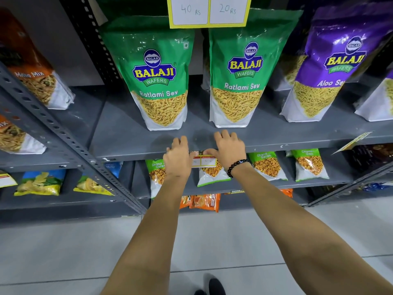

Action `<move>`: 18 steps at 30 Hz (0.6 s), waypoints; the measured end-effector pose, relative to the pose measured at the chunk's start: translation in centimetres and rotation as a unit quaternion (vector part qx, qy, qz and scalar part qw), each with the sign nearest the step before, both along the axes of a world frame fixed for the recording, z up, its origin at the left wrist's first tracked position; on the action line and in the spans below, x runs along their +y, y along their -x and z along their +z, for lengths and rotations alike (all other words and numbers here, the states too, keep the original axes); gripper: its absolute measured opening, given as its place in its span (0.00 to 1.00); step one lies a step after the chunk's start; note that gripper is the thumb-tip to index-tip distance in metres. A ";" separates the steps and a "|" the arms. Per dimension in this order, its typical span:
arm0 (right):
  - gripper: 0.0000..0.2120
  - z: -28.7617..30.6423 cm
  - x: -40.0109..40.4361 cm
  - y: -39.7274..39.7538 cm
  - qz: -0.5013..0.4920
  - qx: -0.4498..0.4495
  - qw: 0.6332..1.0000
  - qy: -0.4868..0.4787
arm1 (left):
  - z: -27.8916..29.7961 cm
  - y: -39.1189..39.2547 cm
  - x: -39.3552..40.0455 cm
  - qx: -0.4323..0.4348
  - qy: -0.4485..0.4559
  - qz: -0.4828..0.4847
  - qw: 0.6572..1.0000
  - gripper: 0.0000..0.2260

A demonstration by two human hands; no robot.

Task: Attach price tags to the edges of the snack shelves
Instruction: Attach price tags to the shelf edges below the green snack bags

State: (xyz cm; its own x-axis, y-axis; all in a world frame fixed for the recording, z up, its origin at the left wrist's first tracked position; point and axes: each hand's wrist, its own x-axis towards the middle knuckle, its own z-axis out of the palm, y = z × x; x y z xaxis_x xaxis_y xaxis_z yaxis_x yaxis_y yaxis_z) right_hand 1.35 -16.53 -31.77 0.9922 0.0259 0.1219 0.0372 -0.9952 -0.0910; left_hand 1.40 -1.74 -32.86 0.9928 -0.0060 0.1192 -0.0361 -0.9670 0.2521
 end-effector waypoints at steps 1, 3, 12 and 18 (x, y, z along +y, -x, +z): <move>0.28 0.1 0.1 0.0 -0.001 0.004 1.000 -0.004 | 0.0 0.0 -0.1 0.001 -0.002 0.000 1.000 0.19; 0.27 0.4 0.1 0.2 -0.005 0.016 1.000 -0.027 | 0.1 0.1 -0.2 0.007 -0.002 -0.001 1.000 0.19; 0.23 2.5 -9.9 4.9 0.011 0.016 0.997 -0.075 | 0.8 2.2 -2.1 -0.008 -0.032 -0.048 0.998 0.33; 0.26 4.5 -22.1 8.6 -0.061 -0.012 0.997 -0.041 | 1.9 4.5 -13.9 -0.036 -0.029 -0.167 0.985 0.33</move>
